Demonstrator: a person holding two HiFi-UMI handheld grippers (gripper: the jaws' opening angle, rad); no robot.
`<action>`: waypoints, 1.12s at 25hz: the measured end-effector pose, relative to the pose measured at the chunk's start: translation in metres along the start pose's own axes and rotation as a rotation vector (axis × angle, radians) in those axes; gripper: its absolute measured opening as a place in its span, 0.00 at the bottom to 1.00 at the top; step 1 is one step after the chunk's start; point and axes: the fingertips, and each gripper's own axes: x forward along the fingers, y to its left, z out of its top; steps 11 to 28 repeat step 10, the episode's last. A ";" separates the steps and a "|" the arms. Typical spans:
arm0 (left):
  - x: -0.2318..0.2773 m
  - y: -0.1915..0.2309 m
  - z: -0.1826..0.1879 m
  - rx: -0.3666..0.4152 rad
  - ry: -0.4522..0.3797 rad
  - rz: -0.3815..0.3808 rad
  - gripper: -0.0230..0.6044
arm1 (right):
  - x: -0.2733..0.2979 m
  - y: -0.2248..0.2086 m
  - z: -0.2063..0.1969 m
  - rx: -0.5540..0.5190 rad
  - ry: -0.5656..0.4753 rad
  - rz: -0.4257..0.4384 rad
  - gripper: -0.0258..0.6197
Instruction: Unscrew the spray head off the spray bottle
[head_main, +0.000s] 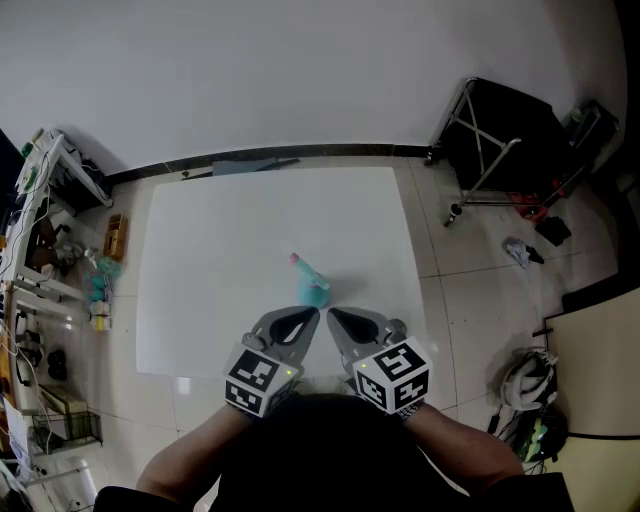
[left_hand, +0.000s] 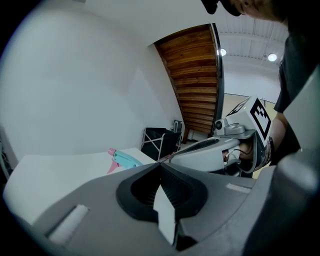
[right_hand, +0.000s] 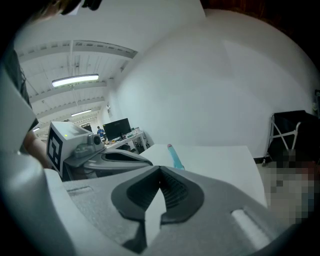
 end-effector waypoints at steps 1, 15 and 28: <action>0.000 0.000 0.000 0.000 0.001 0.000 0.06 | 0.000 0.000 0.000 0.000 0.000 0.000 0.03; 0.000 -0.002 -0.002 0.001 0.003 0.000 0.06 | -0.001 0.001 -0.001 -0.002 0.000 0.000 0.03; 0.000 -0.002 -0.002 0.001 0.003 0.000 0.06 | -0.001 0.001 -0.001 -0.002 0.000 0.000 0.03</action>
